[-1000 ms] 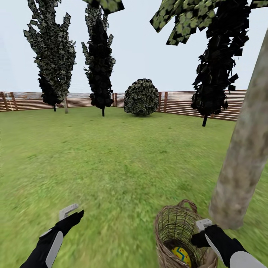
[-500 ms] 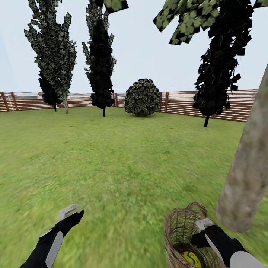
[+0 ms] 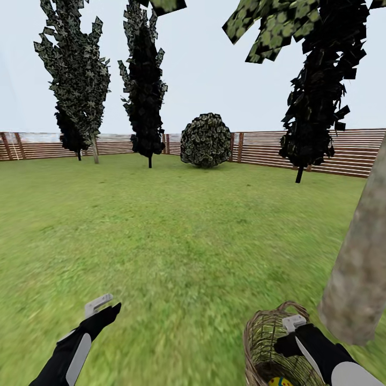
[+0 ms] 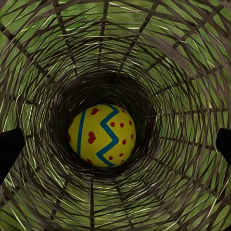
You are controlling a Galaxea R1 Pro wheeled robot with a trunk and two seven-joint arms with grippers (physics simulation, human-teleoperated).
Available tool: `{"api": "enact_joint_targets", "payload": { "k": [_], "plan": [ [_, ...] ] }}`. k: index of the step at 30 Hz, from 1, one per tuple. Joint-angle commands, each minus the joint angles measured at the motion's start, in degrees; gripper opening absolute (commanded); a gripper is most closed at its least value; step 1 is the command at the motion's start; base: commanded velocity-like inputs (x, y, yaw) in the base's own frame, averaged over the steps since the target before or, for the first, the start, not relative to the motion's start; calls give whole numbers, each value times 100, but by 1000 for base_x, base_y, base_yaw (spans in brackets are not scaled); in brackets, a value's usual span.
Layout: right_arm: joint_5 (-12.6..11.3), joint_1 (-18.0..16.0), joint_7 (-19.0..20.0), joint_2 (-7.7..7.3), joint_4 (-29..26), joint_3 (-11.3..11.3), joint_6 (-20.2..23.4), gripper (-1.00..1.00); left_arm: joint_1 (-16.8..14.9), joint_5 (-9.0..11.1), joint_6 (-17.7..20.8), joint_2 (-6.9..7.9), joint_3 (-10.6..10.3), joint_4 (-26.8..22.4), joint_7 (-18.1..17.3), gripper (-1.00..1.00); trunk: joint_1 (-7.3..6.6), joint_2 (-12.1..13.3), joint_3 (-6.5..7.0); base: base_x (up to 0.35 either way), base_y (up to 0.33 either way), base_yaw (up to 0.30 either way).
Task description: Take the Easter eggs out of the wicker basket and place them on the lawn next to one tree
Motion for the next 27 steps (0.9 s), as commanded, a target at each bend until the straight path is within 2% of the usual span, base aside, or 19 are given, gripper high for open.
{"api": "enact_joint_targets", "payload": {
  "k": [1,12,21,27],
  "plan": [
    [51,-2,37,-4,-12,14,29,100,-3,42,41,-2,13,-7,-16,100,-1,-3,-6,2,0,0],
    [51,-2,40,-4,-12,14,29,100,-3,41,38,-2,12,-7,-16,100,-1,-3,-6,0,0,0],
    [51,-2,46,-12,-12,14,33,100,-3,35,45,-11,4,-3,-16,100,197,-364,-168,0,0,0],
    [51,-2,46,-13,-12,14,30,100,-3,18,45,-128,4,3,-16,100,329,-605,-276,0,0,0]
  ]
}}
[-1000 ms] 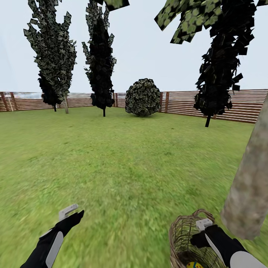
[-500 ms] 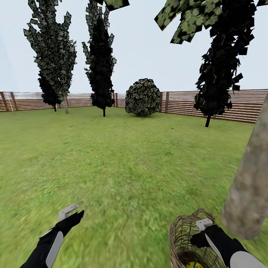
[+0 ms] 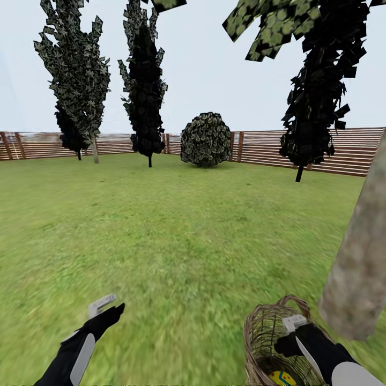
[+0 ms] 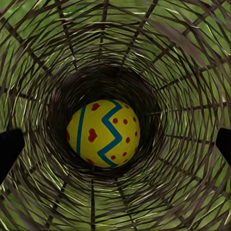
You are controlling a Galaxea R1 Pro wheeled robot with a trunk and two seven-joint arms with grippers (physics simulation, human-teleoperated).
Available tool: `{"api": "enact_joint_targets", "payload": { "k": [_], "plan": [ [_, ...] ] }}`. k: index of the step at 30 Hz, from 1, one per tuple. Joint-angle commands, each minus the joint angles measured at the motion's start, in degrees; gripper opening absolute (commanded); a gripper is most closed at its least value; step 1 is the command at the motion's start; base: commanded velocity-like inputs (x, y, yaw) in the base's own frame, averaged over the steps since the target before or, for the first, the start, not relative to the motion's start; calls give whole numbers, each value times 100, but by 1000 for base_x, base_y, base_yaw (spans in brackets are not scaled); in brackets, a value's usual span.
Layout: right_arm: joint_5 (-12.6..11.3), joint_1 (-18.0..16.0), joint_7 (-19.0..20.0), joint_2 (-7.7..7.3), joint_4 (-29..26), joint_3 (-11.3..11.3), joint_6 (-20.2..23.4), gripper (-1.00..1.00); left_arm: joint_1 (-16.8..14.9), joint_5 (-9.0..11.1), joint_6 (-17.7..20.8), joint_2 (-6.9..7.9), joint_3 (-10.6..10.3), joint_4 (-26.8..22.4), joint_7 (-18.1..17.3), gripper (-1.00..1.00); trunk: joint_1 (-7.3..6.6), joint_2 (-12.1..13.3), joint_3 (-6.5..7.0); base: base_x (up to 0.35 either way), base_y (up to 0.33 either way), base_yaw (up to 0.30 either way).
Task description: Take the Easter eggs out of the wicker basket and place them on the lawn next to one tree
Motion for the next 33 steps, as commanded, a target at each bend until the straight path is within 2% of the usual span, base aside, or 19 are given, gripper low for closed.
{"api": "enact_joint_targets", "payload": {
  "k": [1,33],
  "plan": [
    [51,-2,37,-4,-12,14,28,100,-3,42,38,-8,13,-8,-16,100,22,-44,-25,0,0,0],
    [57,-2,36,5,-12,14,27,100,-3,40,32,-26,13,0,-16,100,705,-1289,-604,0,0,0]
  ]
}}
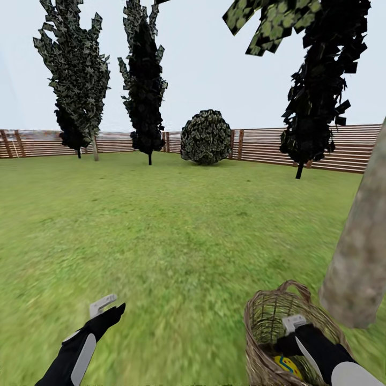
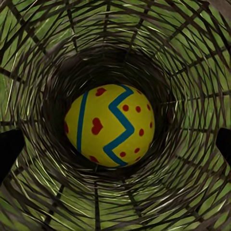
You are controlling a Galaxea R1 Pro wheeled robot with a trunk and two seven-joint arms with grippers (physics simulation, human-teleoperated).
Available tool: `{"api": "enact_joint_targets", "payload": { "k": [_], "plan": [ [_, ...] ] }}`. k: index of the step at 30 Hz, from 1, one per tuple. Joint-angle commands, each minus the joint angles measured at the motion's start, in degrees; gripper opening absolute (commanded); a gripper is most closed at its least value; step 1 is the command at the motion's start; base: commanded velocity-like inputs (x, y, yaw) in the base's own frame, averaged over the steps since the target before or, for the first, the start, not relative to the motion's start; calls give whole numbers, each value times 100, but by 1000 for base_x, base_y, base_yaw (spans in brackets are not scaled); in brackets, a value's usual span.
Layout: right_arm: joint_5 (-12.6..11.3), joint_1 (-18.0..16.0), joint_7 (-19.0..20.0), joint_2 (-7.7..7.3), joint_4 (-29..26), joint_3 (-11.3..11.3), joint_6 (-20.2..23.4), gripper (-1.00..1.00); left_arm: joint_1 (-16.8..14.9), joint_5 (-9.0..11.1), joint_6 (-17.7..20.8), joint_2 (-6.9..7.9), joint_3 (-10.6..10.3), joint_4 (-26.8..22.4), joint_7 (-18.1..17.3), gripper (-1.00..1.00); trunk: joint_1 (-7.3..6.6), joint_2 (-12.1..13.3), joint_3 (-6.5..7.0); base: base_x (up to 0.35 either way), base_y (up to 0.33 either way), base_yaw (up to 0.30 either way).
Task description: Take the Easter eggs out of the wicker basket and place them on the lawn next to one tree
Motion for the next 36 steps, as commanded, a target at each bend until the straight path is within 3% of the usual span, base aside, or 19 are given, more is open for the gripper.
{"api": "enact_joint_targets", "payload": {
  "k": [1,10,17,21,24,33,36],
  "plan": [
    [52,-2,36,-4,-12,14,29,100,-3,43,37,-2,13,-8,-16,100,1,-5,-29,0,0,0],
    [54,-2,36,-2,-12,14,29,100,-3,43,36,-18,10,-8,-16,100,24,-17,-229,0,0,0],
    [52,-2,32,1,-12,14,29,100,-3,37,3,-27,6,-8,-16,100,24,-17,-229,54,0,0],
    [54,-2,31,4,-12,14,29,100,-3,35,-421,-67,4,78,-16,100,24,-17,-229,292,0,0],
    [54,-2,31,5,-12,14,29,100,-3,34,-509,-93,-3,172,-16,100,24,-17,-229,331,0,0],
    [53,-2,31,5,-12,14,29,100,-3,34,-552,-99,-5,192,-16,100,24,-17,-229,152,0,0],
    [54,-2,31,5,-12,14,29,100,-3,34,-553,-99,-5,194,-16,100,32,-21,-295,7,0,0]
  ]
}}
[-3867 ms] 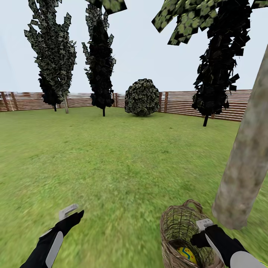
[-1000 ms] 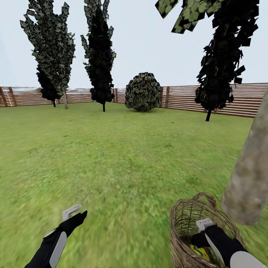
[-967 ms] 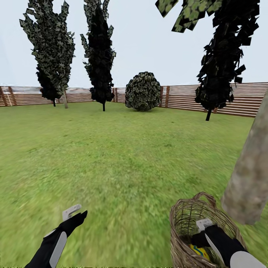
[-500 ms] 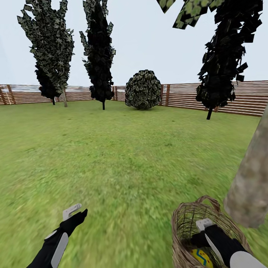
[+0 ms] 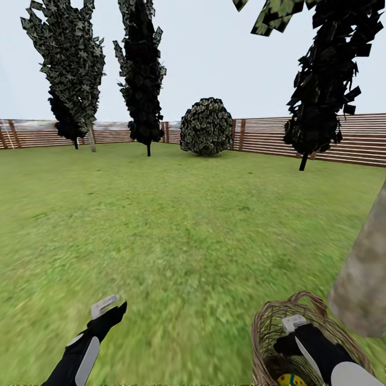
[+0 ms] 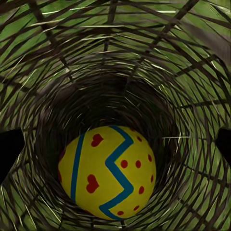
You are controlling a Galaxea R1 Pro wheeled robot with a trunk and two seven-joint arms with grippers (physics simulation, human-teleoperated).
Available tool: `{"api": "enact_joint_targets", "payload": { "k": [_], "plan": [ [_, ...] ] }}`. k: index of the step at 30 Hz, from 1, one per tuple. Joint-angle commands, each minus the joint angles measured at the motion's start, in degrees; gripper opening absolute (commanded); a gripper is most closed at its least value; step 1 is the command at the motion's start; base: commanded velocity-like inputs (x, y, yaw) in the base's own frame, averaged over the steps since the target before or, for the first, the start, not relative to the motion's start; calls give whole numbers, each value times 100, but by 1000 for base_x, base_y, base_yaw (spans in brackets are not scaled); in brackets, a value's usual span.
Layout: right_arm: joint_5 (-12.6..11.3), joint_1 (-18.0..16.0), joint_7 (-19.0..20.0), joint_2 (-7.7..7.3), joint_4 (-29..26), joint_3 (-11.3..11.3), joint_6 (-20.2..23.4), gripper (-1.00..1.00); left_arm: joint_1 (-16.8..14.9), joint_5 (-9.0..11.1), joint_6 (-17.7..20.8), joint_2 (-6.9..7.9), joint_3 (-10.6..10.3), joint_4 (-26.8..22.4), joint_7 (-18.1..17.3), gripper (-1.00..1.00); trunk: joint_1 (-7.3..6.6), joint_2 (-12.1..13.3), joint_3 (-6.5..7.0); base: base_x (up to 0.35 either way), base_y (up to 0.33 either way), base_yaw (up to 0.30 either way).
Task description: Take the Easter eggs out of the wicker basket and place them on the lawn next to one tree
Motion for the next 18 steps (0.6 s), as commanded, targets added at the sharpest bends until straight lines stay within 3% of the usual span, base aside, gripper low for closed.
{"api": "enact_joint_targets", "payload": {
  "k": [1,18],
  "plan": [
    [52,-1,38,-4,-12,14,29,100,-2,59,41,-3,13,-9,-16,100,1,-4,-29,3,0,0],
    [52,-1,44,-4,-12,19,29,100,-2,59,48,-10,-4,-8,-16,100,45,-27,-406,0,0,0]
  ]
}}
